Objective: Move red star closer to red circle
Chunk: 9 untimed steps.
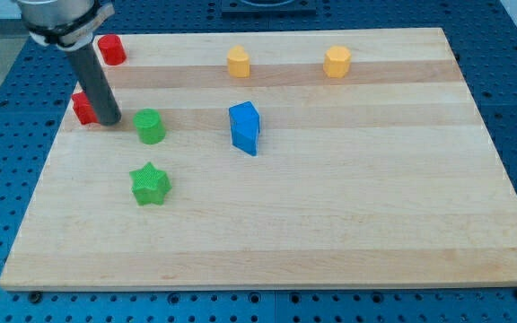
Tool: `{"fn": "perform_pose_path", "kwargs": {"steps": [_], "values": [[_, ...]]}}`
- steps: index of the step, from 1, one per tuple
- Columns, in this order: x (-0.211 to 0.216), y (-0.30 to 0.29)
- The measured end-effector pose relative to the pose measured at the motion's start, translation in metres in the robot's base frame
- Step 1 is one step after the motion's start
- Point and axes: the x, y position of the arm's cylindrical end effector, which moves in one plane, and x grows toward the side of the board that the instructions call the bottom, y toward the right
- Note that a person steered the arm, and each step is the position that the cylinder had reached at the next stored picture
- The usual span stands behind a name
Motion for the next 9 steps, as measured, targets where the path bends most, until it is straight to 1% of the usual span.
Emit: {"fn": "perform_pose_path", "kwargs": {"steps": [1, 2, 5, 7, 8, 9], "values": [[0.027, 0.000], [0.029, -0.011], [-0.021, -0.019], [-0.014, -0.019], [-0.029, -0.021], [-0.055, -0.022]]}}
